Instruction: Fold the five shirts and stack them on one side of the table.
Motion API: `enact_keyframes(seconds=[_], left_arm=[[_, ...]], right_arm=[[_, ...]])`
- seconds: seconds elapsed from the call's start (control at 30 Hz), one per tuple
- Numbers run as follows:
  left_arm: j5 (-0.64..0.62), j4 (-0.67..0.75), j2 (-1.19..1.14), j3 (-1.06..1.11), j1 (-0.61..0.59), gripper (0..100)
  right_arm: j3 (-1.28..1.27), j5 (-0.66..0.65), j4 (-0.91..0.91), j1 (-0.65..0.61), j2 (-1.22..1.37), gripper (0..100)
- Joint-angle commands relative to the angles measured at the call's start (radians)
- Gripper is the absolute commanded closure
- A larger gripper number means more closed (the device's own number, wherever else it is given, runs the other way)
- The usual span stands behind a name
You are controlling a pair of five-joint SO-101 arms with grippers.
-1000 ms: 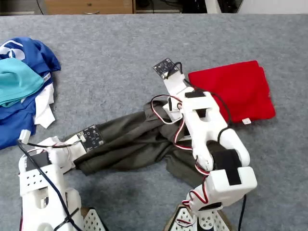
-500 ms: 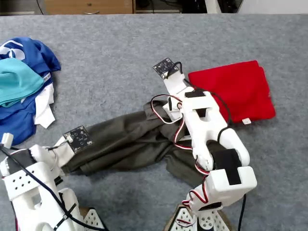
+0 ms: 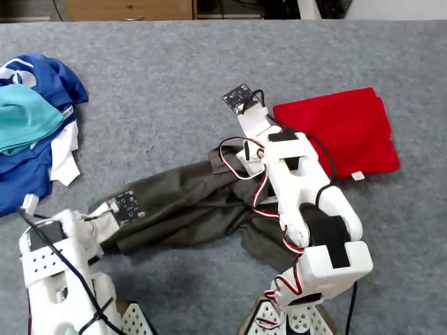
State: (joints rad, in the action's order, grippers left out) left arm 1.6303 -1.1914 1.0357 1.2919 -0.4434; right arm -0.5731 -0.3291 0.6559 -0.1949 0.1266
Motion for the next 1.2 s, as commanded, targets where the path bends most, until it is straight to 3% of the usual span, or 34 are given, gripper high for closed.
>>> enact_keyframes(seconds=[0.0, 0.3, 1.03, 1.17], left_arm=[[0.114, 0.008, 0.002, -0.081, 0.040, 90], [0.163, 0.040, 0.010, 0.011, 0.044, 85], [0.164, 0.021, 0.010, -0.127, 0.044, 85], [0.229, 0.021, 0.007, -0.087, 0.041, 85]], right_arm=[[0.051, 0.008, 0.008, 0.002, -0.005, 99.8], [0.051, 0.008, 0.008, 0.002, -0.005, 99.8], [0.051, 0.008, 0.008, 0.002, -0.005, 99.8], [0.051, 0.008, 0.008, 0.002, -0.004, 99.8]])
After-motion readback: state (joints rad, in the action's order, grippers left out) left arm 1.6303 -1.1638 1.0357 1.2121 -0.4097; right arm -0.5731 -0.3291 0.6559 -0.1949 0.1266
